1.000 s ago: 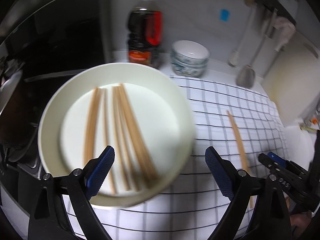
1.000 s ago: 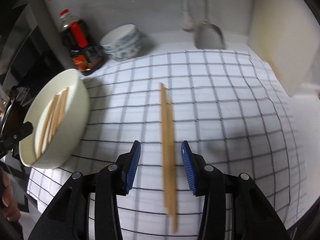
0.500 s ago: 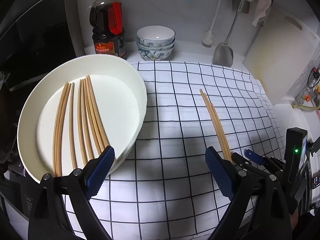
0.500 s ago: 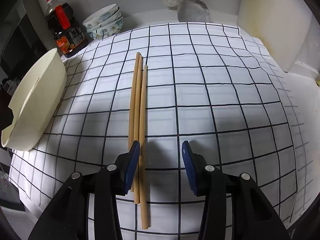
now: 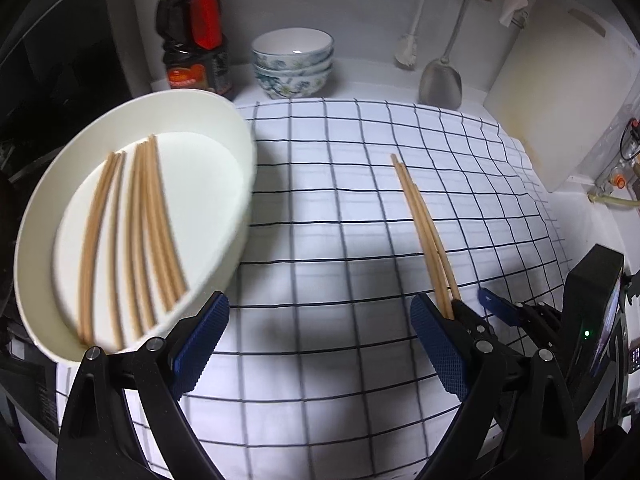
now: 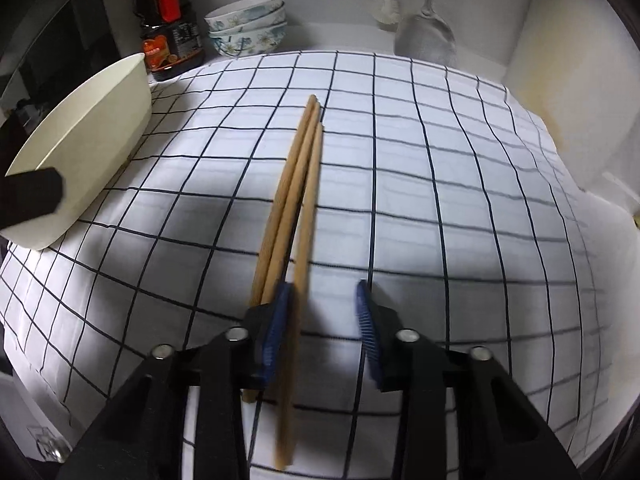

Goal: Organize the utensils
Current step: 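Close the left gripper on a chopstick while the right gripper grasps another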

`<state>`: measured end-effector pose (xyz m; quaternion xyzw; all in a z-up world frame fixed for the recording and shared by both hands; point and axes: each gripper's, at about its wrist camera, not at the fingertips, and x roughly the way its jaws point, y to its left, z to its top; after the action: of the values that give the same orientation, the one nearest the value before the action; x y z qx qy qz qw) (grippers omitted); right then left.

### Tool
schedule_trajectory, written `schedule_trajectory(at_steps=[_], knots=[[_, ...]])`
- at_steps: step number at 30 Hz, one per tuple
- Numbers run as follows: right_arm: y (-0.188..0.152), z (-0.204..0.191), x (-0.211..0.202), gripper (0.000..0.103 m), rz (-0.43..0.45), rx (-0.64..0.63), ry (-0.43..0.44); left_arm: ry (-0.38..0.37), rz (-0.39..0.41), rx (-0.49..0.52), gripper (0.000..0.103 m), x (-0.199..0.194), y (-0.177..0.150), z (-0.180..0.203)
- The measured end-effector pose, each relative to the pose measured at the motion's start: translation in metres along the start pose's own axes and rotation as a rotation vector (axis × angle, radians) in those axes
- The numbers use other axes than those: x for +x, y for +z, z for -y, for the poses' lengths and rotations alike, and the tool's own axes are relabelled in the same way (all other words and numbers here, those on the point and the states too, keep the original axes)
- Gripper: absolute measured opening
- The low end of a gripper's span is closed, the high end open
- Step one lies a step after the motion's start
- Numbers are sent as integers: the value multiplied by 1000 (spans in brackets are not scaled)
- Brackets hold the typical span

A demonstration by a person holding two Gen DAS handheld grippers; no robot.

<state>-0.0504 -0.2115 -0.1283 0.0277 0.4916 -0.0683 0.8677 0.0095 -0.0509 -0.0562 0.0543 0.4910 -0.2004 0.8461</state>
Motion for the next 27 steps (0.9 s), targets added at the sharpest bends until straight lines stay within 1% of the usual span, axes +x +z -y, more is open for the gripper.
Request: schedule_trajectory(at_steps=[1, 6, 12, 17, 19, 21, 22, 24, 27], knots=[[2, 4, 1, 23, 2, -1, 3, -5, -2, 6, 90, 4, 1, 6], [5, 29, 3, 23, 17, 28, 0, -13, 0, 44, 90, 26, 4, 35], [5, 63, 2, 23, 24, 56, -3, -17, -20, 54, 90, 57, 7, 64], [4, 83, 1, 23, 28, 54, 11, 24, -39, 74, 90, 77, 2, 82], [3, 87, 1, 23, 28, 37, 35, 33, -45, 69, 90, 82, 1, 84], [4, 89, 1, 33, 30, 22, 69, 47, -46, 68, 90, 87, 0, 87], [4, 90, 1, 42, 37, 15, 84, 51, -48, 69, 90, 89, -1, 87], [6, 91, 3, 44, 37, -8, 88, 63, -59, 73, 90, 95, -2, 90], [9, 88, 7, 44, 39, -76, 62, 72, -54, 60, 94, 98, -3, 91]])
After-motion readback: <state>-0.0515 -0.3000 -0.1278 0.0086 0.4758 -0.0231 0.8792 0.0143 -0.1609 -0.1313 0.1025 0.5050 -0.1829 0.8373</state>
